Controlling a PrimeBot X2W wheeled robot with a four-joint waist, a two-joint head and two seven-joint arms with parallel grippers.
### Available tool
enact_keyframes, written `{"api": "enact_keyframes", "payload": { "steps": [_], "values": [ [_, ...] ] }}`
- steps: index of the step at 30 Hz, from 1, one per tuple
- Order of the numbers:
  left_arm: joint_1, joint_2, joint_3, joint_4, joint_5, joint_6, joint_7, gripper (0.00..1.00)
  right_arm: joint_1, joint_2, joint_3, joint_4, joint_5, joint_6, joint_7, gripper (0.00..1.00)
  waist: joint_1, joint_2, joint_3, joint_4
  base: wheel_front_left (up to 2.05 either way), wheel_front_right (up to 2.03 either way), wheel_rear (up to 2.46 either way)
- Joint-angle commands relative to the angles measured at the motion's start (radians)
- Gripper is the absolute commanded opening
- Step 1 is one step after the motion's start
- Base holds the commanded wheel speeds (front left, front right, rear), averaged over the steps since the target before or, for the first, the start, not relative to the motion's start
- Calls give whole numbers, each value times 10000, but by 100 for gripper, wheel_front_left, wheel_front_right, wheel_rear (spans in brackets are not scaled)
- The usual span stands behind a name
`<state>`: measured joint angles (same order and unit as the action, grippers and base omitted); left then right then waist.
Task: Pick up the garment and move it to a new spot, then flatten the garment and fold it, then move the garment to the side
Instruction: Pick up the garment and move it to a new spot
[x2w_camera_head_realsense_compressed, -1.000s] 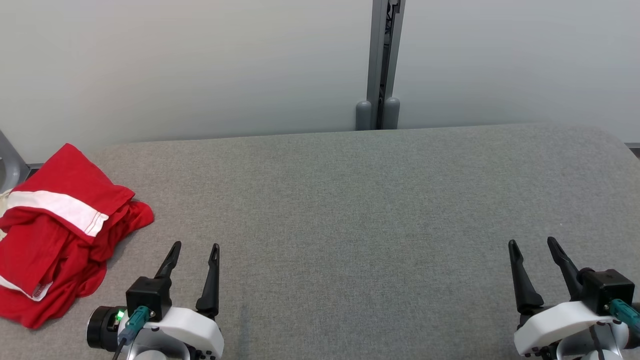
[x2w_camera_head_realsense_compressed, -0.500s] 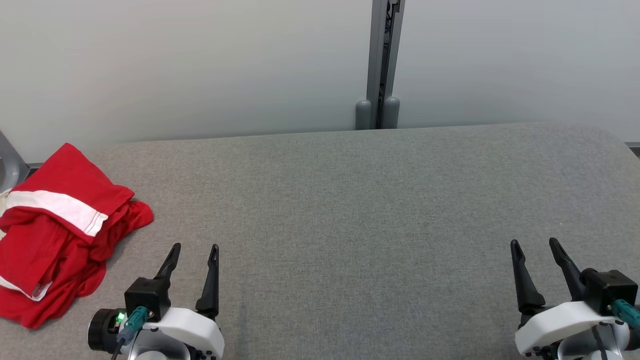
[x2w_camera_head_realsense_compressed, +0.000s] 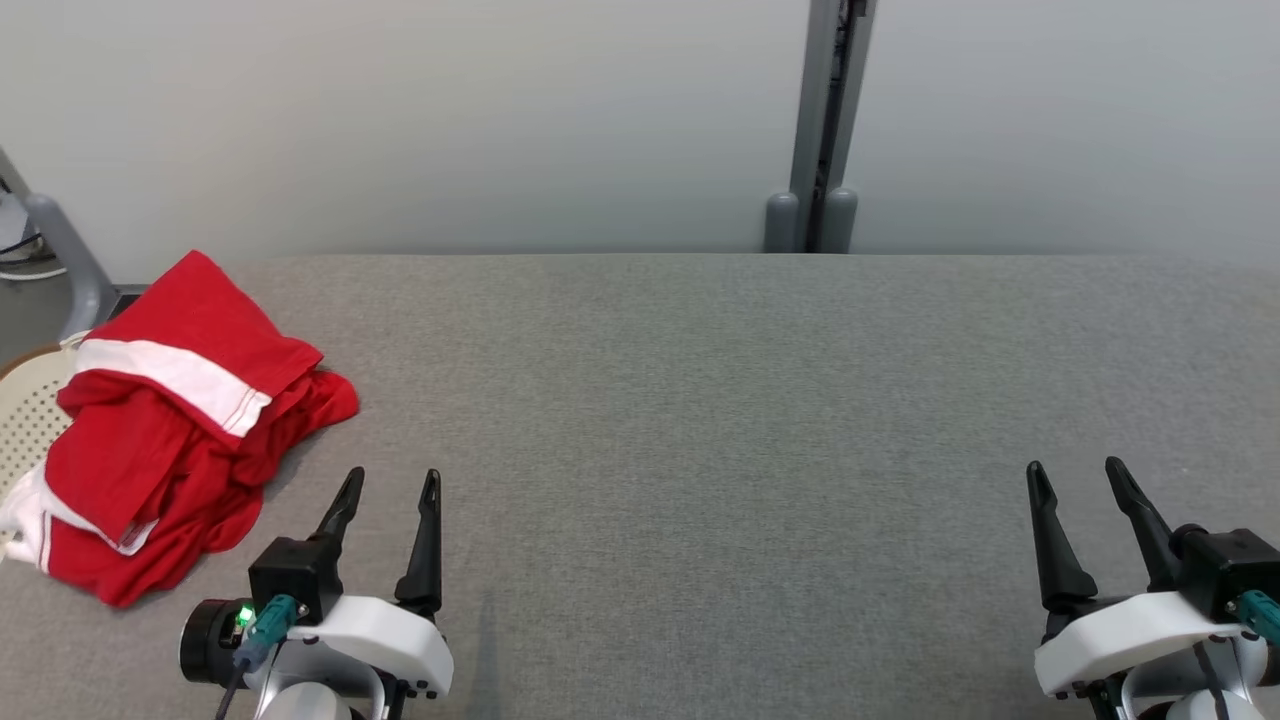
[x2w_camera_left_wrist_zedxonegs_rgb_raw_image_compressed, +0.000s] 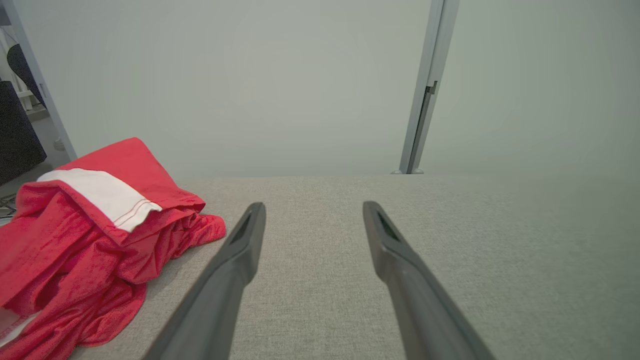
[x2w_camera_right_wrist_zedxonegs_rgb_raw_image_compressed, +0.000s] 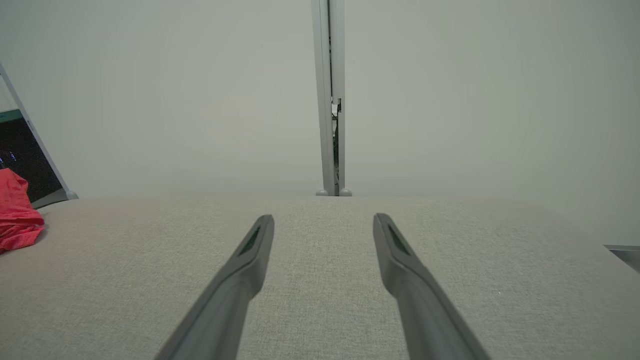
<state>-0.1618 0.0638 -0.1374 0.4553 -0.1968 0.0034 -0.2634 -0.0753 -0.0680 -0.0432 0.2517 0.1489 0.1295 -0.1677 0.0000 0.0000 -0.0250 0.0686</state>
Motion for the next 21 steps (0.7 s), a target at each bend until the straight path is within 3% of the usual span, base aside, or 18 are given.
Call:
{"api": "enact_keyframes", "payload": {
  "steps": [1, 13, 21],
  "values": [
    [-224, 58, 68, -57, -86, 43, -17, 100, -82, -46, -1, -120, 28, 22, -1, 100, 0, 0, 104, 446, 0, 0, 0],
    [-444, 94, 449, -298, -293, -1, -15, 100, -333, -10, 183, -561, -25, 22, 98, 100, 0, 0, 563, 2577, 0, 0, 0],
    [-468, 37, 687, -497, -305, -10, -9, 100, -507, -98, 337, -738, -86, 22, 190, 100, 0, 0, 828, 3608, 0, 0, 0]
  ]
}}
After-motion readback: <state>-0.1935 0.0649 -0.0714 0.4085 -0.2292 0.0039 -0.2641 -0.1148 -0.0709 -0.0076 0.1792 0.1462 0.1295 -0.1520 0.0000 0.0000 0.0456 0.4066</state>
